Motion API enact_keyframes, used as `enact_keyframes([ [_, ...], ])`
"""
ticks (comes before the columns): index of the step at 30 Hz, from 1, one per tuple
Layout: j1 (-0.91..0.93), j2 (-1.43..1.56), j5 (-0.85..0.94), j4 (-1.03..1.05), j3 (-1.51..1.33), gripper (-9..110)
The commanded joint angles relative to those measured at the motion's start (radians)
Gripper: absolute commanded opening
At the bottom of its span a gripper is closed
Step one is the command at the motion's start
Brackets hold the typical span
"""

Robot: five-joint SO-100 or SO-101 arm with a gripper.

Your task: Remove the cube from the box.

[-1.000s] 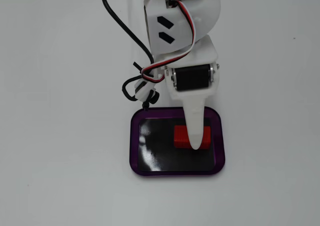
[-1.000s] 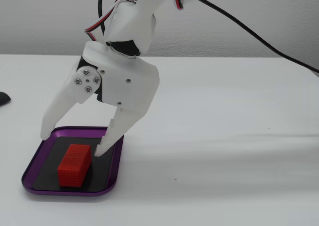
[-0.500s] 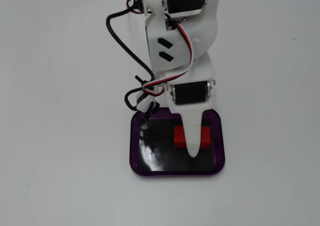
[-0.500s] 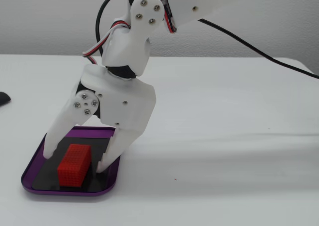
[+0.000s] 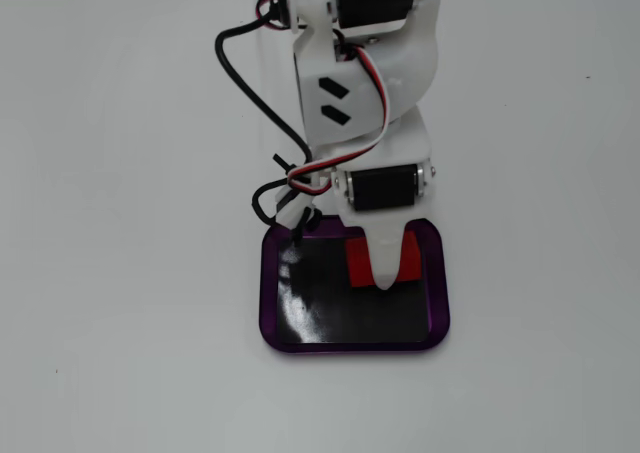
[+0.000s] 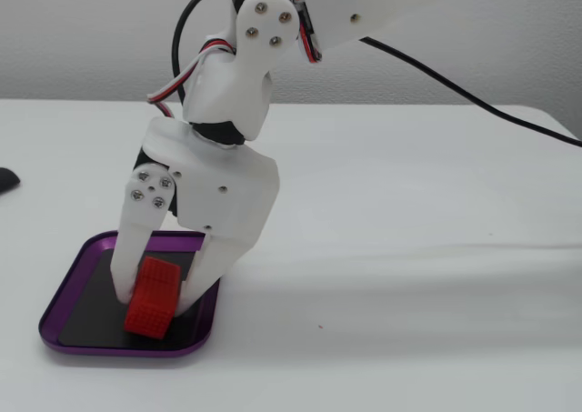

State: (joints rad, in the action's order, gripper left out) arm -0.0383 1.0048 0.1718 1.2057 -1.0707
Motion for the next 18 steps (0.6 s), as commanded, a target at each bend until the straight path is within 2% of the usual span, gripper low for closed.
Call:
enact_keyframes([
  [1, 0.000, 0.049, 0.006, 0.035, 0.074, 0],
  [11, 0.002, 0.382, 0.000, 0.187, 0.196, 0],
  [18, 0.037, 0.643, 0.005, 0.172, -0.052, 0],
])
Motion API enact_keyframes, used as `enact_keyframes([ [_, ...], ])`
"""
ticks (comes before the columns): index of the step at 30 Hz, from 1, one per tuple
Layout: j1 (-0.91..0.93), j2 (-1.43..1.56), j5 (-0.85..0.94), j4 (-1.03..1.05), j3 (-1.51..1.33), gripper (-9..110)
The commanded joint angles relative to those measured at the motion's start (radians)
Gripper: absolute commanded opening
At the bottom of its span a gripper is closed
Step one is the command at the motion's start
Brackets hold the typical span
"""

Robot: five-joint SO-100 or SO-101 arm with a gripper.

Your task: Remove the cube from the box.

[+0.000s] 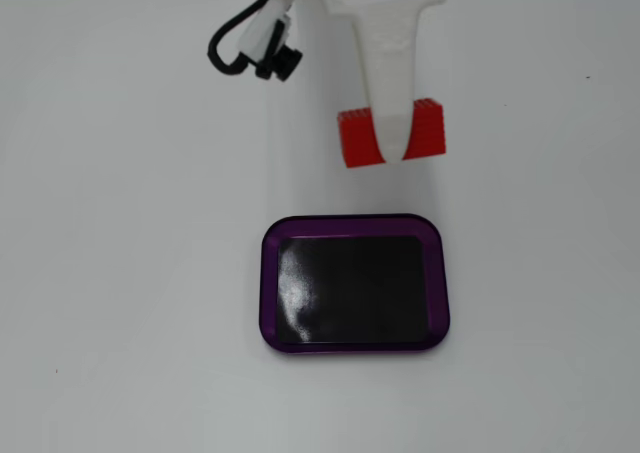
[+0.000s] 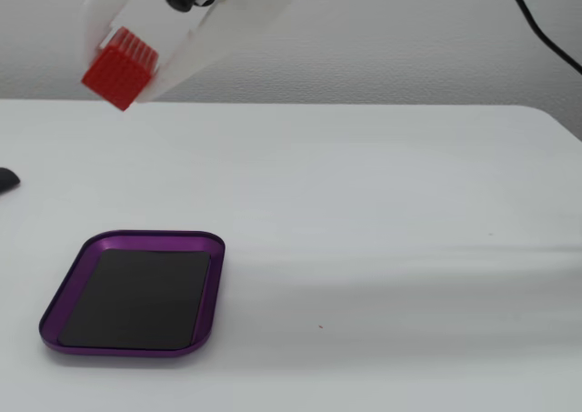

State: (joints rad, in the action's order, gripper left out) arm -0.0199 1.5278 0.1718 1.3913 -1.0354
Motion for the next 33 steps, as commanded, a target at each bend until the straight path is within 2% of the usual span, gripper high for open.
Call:
enact_keyframes([
  [1, 0.018, 0.156, 0.006, -0.037, -0.153, 0],
  [10, 0.017, 0.469, 0.009, -0.337, -0.838, 0],
  [17, 0.017, 0.584, 0.051, -0.476, -1.158, 0],
  [27, 0.008, 0.591, 0.051, -0.678, -1.345, 0],
  [33, 0.006, 0.591, 0.049, -0.696, -1.345, 0],
])
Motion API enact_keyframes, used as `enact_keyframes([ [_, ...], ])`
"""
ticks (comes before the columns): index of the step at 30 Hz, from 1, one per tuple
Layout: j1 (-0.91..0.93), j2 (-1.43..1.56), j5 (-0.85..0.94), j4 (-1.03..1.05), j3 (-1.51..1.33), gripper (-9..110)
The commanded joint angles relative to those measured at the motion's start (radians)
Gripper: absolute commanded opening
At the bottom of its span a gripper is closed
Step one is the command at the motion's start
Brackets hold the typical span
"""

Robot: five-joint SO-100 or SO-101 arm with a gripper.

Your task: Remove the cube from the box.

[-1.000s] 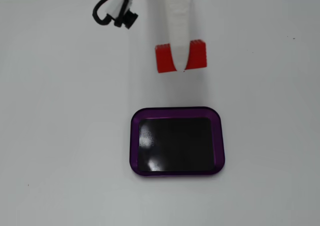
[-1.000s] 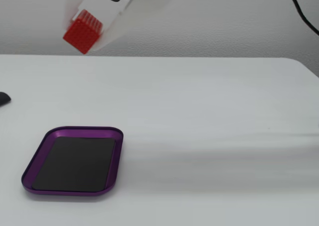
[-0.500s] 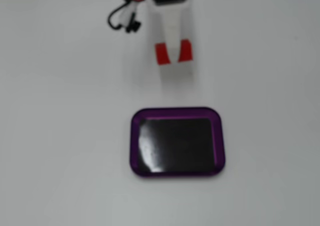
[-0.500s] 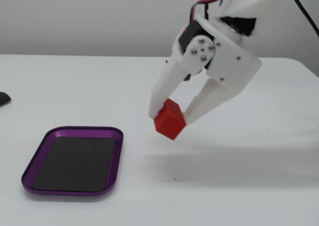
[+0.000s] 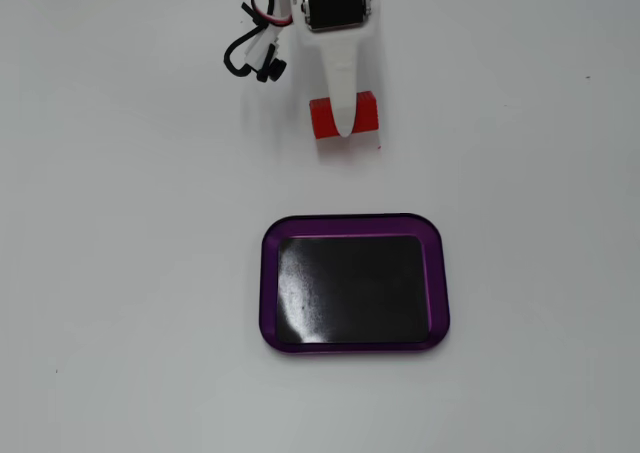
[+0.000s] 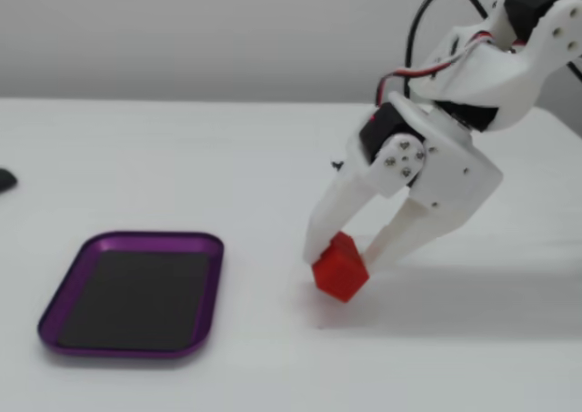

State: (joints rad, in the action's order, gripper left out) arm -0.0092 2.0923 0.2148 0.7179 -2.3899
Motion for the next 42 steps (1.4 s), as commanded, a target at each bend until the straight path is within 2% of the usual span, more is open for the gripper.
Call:
enact_keyframes([
  [1, -0.005, 0.026, 0.006, -0.023, 0.006, 0],
  [8, -0.005, 0.026, 0.008, -0.021, -0.012, 0],
  [16, -0.005, 0.037, 0.008, -0.021, -0.034, 10],
  [28, 0.006, 0.043, 0.006, 0.000, -0.014, 15],
  [36, 0.006, 0.077, -0.018, 0.195, 0.233, 15],
  [42, 0.005, 0.342, -0.112, 0.318, 0.310, 16],
])
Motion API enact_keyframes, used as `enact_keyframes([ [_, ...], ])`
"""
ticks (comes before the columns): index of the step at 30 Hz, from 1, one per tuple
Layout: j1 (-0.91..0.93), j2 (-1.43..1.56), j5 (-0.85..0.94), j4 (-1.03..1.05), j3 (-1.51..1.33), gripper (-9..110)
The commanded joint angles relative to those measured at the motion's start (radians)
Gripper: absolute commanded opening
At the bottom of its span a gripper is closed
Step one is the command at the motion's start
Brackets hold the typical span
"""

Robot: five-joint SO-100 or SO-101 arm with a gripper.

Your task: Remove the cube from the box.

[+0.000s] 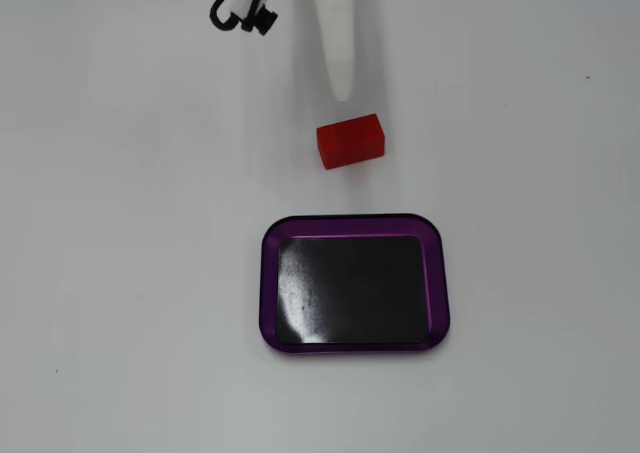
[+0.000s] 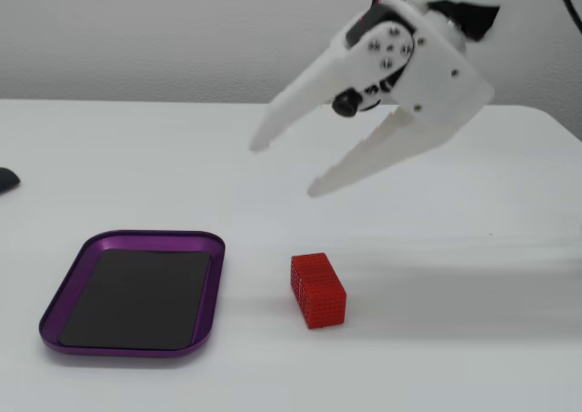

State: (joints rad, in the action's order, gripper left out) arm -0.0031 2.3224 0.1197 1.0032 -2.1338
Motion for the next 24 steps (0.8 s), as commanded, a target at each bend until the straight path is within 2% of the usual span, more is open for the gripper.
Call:
enact_keyframes([
  [1, -0.002, 0.175, -0.018, 0.038, 0.051, 16],
  [6, 0.003, 0.497, -0.017, 0.031, -0.051, 16],
  [15, 0.011, 1.023, -0.012, 0.041, -0.515, 16],
  [24, 0.063, 0.997, -0.020, 0.023, -0.735, 15],
])
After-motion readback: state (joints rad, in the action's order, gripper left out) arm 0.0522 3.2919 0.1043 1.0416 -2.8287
